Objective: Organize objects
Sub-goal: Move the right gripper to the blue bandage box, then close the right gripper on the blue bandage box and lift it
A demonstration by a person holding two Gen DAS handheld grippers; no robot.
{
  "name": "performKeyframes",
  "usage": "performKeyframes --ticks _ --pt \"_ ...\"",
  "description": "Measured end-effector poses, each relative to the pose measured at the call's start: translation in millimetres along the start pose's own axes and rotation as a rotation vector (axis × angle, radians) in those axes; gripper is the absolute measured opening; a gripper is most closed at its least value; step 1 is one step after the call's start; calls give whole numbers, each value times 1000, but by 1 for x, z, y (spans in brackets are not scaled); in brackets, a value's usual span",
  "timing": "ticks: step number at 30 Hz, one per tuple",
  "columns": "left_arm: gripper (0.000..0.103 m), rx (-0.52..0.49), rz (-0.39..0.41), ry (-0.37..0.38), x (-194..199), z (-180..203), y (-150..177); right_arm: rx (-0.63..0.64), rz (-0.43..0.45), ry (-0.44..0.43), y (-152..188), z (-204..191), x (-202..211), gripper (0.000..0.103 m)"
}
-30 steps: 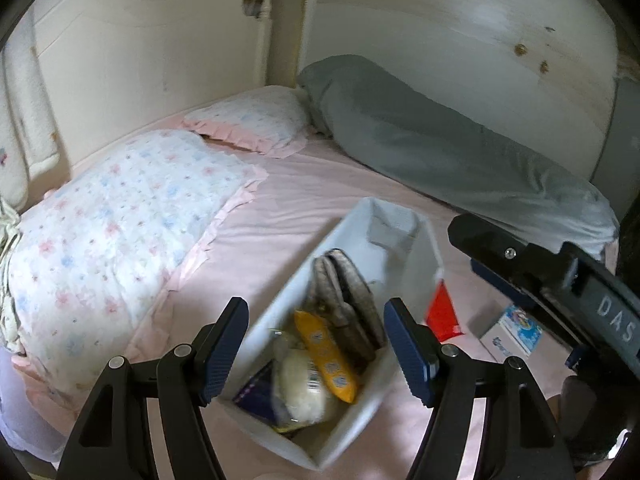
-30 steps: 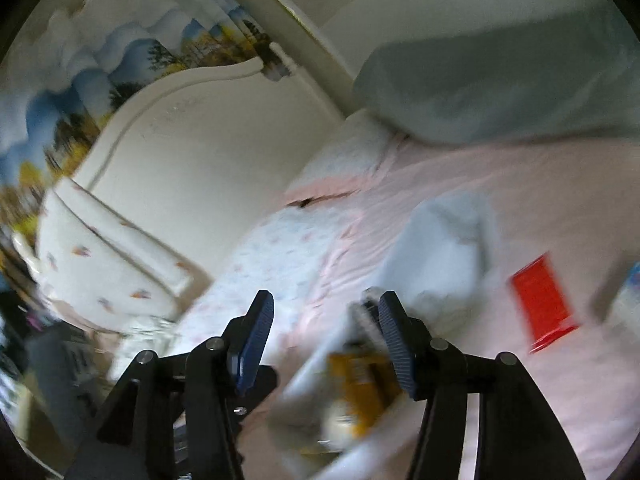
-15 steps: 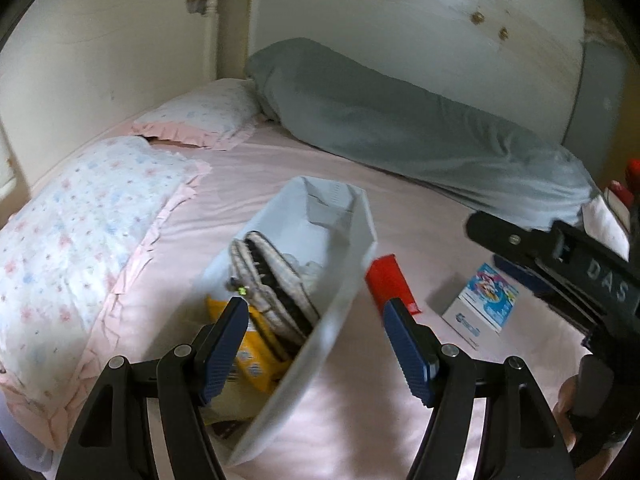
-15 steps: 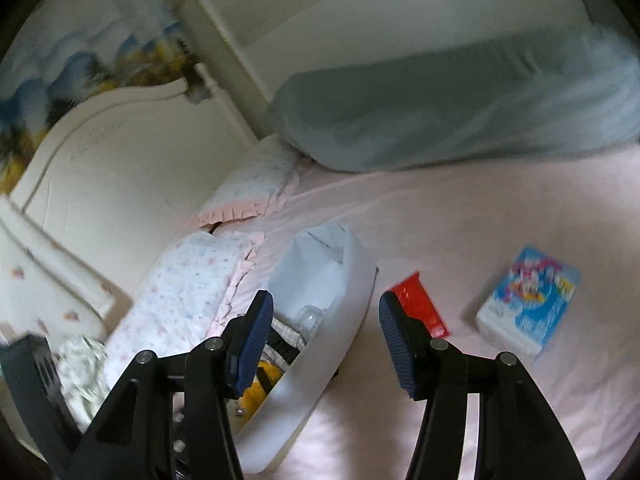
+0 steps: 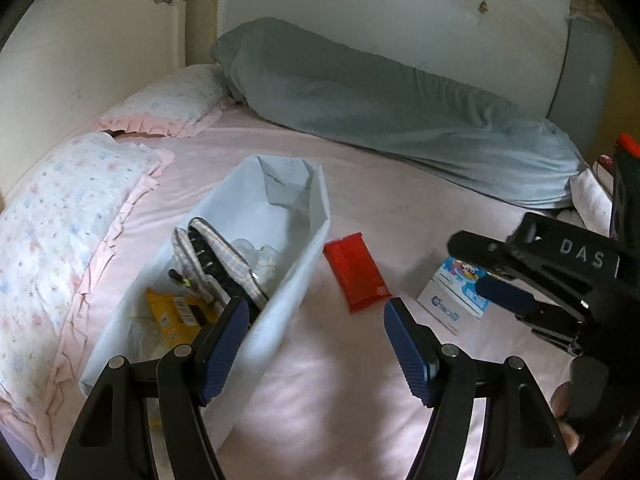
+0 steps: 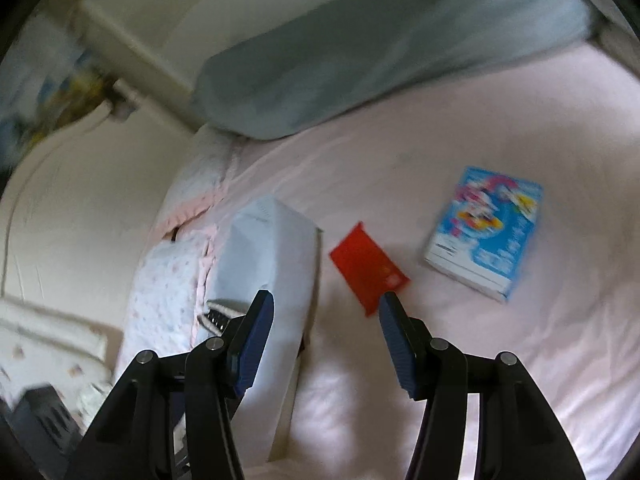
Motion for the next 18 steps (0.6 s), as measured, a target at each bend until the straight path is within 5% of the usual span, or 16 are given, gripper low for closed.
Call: performKeyframes --ticks 5,7,11,15,18 --pt "69 -12 -22 48 -2 11 4 -121 -68 74 -18 44 -2 56" --pt "69 16 -54 82 -10 18 5 -162 -51 122 -30 66 3 56" --pt "69 -87 -97 133 -33 59 6 -241 2 220 -49 113 11 56" --pt "69 -96 -127 265 -55 110 3 -367 -15 197 -48 142 2 56" --pt "69 -36 -185 256 -82 127 7 -435 -10 144 -49 148 -8 56"
Point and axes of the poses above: each gripper's, at about its wrist camera, not at the fingertips, and x roughly against the way its jaws point, z to its right, y to its underside, the point moved 7 cm from there along -x, roughly the way its jaws point, and after that the axes turned 14 degrees about z, right-handed, at the moved point
